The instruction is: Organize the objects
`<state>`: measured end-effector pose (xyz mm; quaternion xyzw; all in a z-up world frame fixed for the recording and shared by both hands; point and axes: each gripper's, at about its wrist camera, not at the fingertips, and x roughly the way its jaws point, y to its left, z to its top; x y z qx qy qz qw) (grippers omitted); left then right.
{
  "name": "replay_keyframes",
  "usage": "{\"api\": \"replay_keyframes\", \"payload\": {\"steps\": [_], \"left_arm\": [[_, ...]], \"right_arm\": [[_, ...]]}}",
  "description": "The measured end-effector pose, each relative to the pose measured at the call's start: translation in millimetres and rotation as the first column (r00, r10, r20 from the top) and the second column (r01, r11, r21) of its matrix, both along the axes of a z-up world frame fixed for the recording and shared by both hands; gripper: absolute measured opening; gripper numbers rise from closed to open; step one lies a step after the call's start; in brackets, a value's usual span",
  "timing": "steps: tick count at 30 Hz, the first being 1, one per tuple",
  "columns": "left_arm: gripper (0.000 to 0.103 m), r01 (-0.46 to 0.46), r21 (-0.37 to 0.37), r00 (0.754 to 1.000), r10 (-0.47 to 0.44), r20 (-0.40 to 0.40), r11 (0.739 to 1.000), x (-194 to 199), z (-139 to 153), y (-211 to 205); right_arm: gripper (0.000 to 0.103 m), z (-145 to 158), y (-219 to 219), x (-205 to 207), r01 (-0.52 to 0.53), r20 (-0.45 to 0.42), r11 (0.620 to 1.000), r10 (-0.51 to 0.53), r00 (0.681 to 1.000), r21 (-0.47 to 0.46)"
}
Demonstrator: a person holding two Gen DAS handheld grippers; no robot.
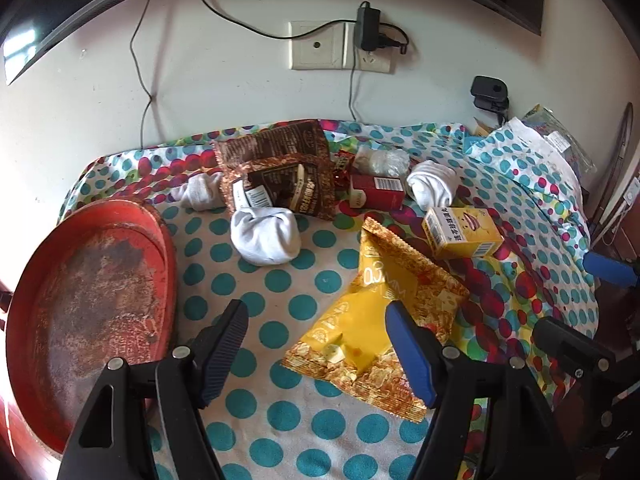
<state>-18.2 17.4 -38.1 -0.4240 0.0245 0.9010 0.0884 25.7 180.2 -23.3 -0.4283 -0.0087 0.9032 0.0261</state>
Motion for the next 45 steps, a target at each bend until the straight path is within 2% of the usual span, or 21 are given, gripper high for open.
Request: {"api": "replay_keyframes", "payload": {"steps": [4, 12, 18, 20, 24, 26, 30, 37, 42, 45], "left_arm": [[0.073, 0.078, -0.031, 0.997, -0.079, -0.010, 0.996, 3, -11, 17], [0.073, 0.226, -0.059, 0.973, -0.229, -0.032, 0.972, 20, -16, 45], [0.073, 0.304, -0.100, 0.950, -0.309, -0.045, 0.947, 27, -20, 61], [0.073, 0.326, -0.092, 0.943, -0.331, -0.038, 0.941, 28, -21, 64], [0.073, 0.329, -0.166, 0.940, -0.340, -0.038, 0.930, 28, -27, 68], [0.073, 0.302, -0.205, 0.948, -0.317, -0.041, 0.931, 27, -29, 69], [0.073, 0.309, -0.207, 0.947, -0.320, -0.020, 0.928, 24, -38, 73], [0.073, 0.286, -0.331, 0.947, -0.317, -0.044, 0.899, 22, -52, 85], [0.073, 0.265, -0.325, 0.955, -0.295, -0.046, 0.908, 12, -56, 77], [0.073, 0.235, -0.292, 0.965, -0.259, -0.044, 0.927, 4, -58, 68]], "right_arm": [[0.103, -4, 11, 5, 0.020, 0.010, 1.000, -0.019, 1.000, -0.013], [0.103, -9, 34, 15, 0.061, 0.027, 0.998, -0.061, 0.998, -0.023], [0.103, -15, 40, 28, 0.060, 0.031, 0.997, -0.062, 0.998, 0.056], [0.103, -19, 41, 33, 0.048, 0.041, 0.995, -0.051, 0.998, 0.086], [0.103, -29, 49, 43, 0.016, 0.070, 0.995, -0.023, 0.997, 0.096], [0.103, -33, 56, 48, 0.020, 0.081, 0.996, -0.027, 0.996, 0.083], [0.103, -41, 68, 51, 0.050, 0.103, 0.998, -0.054, 0.993, 0.044], [0.103, -41, 73, 48, 0.066, 0.093, 0.998, -0.066, 0.993, 0.004], [0.103, -43, 68, 41, 0.055, 0.093, 0.998, -0.054, 0.994, -0.013], [0.103, -47, 66, 37, 0.051, 0.105, 0.998, -0.048, 0.993, -0.025]]}}
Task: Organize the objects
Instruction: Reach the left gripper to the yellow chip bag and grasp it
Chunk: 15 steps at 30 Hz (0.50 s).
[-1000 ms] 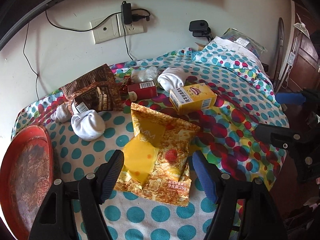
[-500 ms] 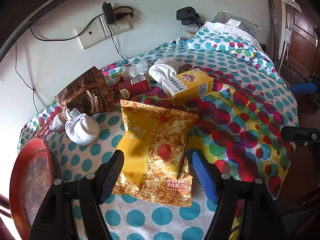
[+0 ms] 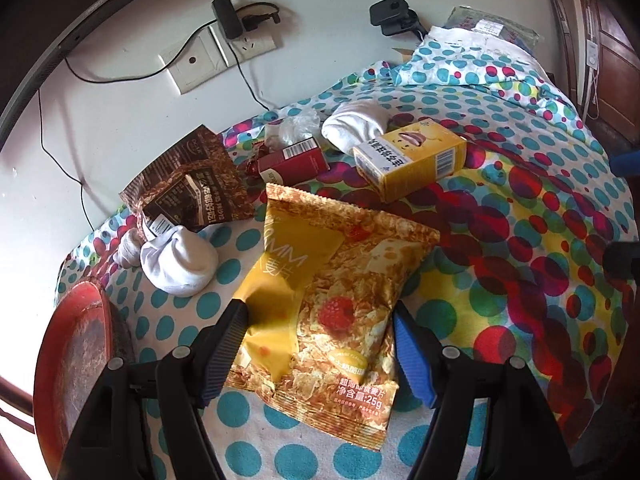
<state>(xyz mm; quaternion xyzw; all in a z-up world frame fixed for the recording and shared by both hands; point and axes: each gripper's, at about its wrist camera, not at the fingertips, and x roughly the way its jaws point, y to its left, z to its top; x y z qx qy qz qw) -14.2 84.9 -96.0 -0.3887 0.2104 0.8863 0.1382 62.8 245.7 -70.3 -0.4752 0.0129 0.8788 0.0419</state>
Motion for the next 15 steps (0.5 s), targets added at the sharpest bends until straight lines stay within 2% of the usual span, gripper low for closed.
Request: {"api": "replay_keyframes", "payload": {"steps": [2, 4, 5, 6, 10, 15], "left_arm": [[0.073, -0.008, 0.030, 1.000, 0.007, 0.018, 1.000, -4, 0, -6], [0.064, -0.028, 0.053, 0.999, 0.026, 0.039, 0.998, -8, -1, -11], [0.046, -0.039, 0.067, 0.998, 0.036, 0.055, 0.997, -11, -3, -14], [0.036, -0.055, 0.071, 0.997, 0.051, 0.060, 0.996, -13, -3, -16], [0.027, -0.060, 0.108, 0.997, 0.055, 0.051, 0.992, -12, 2, -23], [0.023, -0.069, 0.155, 0.997, 0.062, 0.054, 0.986, -13, 9, -31]], "right_arm": [[0.103, -2, -2, -2, -0.005, 0.006, 1.000, 0.005, 1.000, -0.011], [0.103, -4, -3, -3, -0.009, 0.009, 1.000, 0.009, 1.000, -0.017], [0.103, -5, -3, -3, -0.009, 0.009, 1.000, 0.009, 1.000, -0.017], [0.103, -5, -4, -4, -0.009, 0.010, 1.000, 0.009, 1.000, -0.018], [0.103, -8, -1, -8, 0.002, 0.008, 1.000, -0.002, 1.000, -0.026], [0.103, -10, 4, -21, 0.008, -0.019, 0.999, -0.009, 1.000, -0.048]]}}
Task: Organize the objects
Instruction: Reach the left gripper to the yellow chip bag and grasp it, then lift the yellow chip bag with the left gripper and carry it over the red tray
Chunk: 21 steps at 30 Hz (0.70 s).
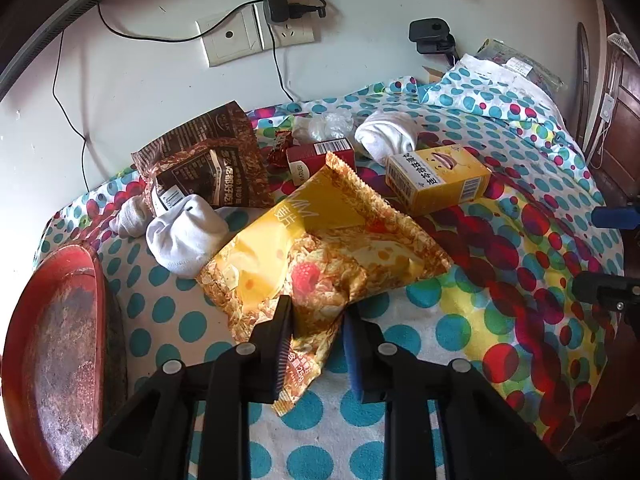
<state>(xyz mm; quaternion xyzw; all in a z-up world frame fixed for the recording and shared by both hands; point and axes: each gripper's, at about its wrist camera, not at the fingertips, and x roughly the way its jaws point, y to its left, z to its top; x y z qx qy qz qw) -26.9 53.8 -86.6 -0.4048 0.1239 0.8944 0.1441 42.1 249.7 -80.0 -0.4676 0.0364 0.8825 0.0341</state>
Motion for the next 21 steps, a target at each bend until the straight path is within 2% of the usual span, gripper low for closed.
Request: {"api": "replay_keyframes", "payload": {"steps": [3, 10, 21], "left_arm": [[0.022, 0.000, 0.037, 1.000, 0.000, 0.012, 0.999, 0, 6, -6], [0.016, 0.008, 0.067, 1.000, -0.007, -0.021, 0.998, 8, 28, -13], [0.011, -0.030, 0.116, 0.998, 0.036, -0.049, 0.993, 7, 47, -35]], "right_arm": [[0.103, 0, 1, -15, 0.003, -0.018, 1.000, -0.003, 1.000, 0.008], [0.103, 1, -10, -54, -0.026, -0.070, 0.998, 0.030, 0.997, 0.060], [0.103, -18, -22, -102, 0.006, -0.039, 0.995, -0.003, 0.999, 0.097]]}}
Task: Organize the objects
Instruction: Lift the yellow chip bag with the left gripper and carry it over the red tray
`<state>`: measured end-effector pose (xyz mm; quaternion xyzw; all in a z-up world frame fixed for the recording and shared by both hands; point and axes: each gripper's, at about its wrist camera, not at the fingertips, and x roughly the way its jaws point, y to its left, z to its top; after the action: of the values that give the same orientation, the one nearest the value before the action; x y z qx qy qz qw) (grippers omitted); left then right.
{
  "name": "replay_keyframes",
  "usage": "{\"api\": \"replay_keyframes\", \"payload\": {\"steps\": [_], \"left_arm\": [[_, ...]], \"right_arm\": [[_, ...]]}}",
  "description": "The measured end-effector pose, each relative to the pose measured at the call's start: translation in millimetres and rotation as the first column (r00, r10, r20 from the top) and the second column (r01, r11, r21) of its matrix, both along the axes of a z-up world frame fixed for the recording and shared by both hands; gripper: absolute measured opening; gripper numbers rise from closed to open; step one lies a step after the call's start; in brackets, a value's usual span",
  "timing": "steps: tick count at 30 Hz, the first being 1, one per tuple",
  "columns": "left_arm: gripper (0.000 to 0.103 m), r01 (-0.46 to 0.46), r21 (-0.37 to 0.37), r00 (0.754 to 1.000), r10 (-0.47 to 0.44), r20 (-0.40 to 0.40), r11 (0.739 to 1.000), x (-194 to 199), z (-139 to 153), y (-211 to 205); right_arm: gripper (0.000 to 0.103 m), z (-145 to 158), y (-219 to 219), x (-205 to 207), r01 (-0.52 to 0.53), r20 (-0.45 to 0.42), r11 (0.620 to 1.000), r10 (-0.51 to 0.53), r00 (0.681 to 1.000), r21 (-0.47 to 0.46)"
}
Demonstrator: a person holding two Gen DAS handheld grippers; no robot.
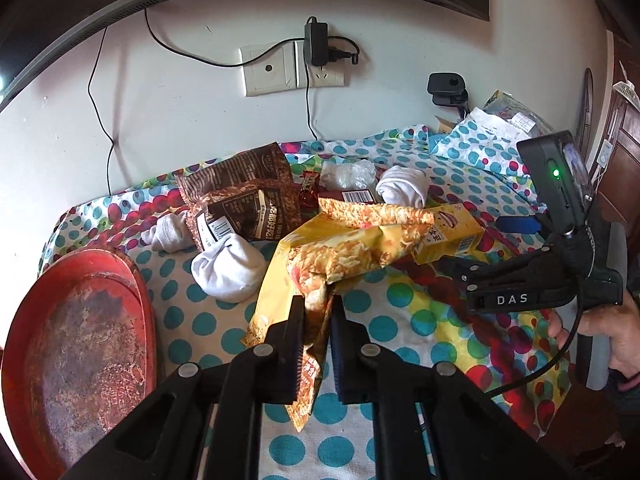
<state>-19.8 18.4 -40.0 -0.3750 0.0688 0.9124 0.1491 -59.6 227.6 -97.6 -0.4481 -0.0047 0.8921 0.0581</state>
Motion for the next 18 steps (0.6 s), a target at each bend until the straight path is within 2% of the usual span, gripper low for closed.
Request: {"api": "replay_keyframes", "payload": {"steps": [5, 12, 14, 15, 18], "left_arm": [[0.011, -0.008, 0.008, 1.000, 0.008, -0.009, 1.000, 0, 6, -5], [0.010, -0.008, 0.011, 1.000, 0.009, -0.019, 1.000, 3, 12, -6], [0.010, -0.001, 0.005, 1.000, 0.001, -0.025, 1.000, 4, 14, -5], [0.010, -0.006, 0.004, 1.000, 0.006, -0.031, 1.000, 4, 15, -5], [0.010, -0.003, 0.002, 0.999, 0.003, -0.036, 1.000, 5, 18, -6]], "right_arm": [[0.103, -7, 0, -13, 0.031, 0.008, 0.999, -0.031, 0.999, -0.026], [0.103, -14, -3, -26, 0.057, 0.012, 0.998, -0.057, 0.998, -0.010], [0.099, -15, -4, -27, 0.059, 0.001, 0.998, -0.059, 0.998, -0.003], [0.088, -15, -3, -27, 0.053, -0.008, 0.998, -0.053, 0.999, -0.014], [0.088, -15, -4, -25, 0.045, -0.034, 0.999, -0.045, 0.998, -0.026]]}}
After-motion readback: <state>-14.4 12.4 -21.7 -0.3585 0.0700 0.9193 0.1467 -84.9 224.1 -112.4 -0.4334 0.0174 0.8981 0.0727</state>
